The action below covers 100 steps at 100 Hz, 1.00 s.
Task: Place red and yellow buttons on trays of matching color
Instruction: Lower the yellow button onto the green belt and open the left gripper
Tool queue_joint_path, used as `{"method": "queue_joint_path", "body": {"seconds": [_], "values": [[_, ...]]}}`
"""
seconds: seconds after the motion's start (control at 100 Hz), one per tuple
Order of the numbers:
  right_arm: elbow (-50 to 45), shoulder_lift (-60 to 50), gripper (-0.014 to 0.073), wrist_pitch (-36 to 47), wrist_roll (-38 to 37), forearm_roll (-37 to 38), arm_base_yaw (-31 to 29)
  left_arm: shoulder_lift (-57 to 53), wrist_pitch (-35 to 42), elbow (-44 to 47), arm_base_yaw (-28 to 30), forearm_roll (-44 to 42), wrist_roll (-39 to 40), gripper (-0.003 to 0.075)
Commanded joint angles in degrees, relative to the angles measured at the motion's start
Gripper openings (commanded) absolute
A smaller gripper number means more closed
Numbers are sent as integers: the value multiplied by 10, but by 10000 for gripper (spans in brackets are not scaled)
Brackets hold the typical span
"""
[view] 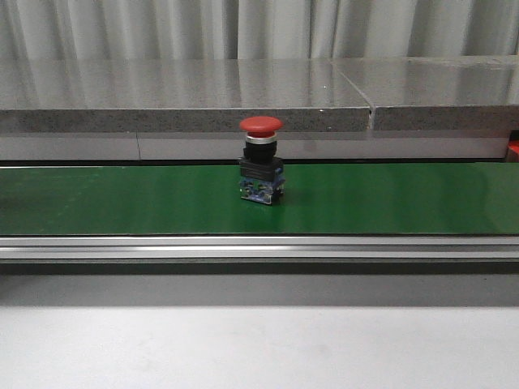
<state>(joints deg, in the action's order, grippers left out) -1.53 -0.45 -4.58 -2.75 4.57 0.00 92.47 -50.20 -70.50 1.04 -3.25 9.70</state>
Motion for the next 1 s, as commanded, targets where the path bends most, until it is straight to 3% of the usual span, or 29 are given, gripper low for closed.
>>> {"method": "queue_joint_path", "body": {"seconds": [0.0, 0.24, 0.31, 0.4, 0.55, 0.62, 0.74, 0.99], "values": [[6, -10, -69, 49, 0, 5, -1, -2, 1, -27, -9, 7, -1, -19], [6, -10, -69, 49, 0, 5, -1, 19, -16, -33, -14, 14, -14, -15], [6, -10, -69, 49, 0, 5, -1, 19, -16, -33, -14, 16, -19, 27], [6, -10, -69, 49, 0, 5, -1, 19, -17, -33, -14, 36, -49, 179], [6, -10, -69, 49, 0, 5, -1, 19, -15, -33, -15, 63, -77, 595], [6, -10, -69, 49, 0, 5, -1, 18, -15, -33, -18, 63, -80, 718], [6, -10, -69, 49, 0, 5, -1, 14, -15, -38, -31, 63, -91, 650], [6, -10, -69, 49, 0, 5, -1, -14, -13, -91, -82, 62, -104, 646]]}}
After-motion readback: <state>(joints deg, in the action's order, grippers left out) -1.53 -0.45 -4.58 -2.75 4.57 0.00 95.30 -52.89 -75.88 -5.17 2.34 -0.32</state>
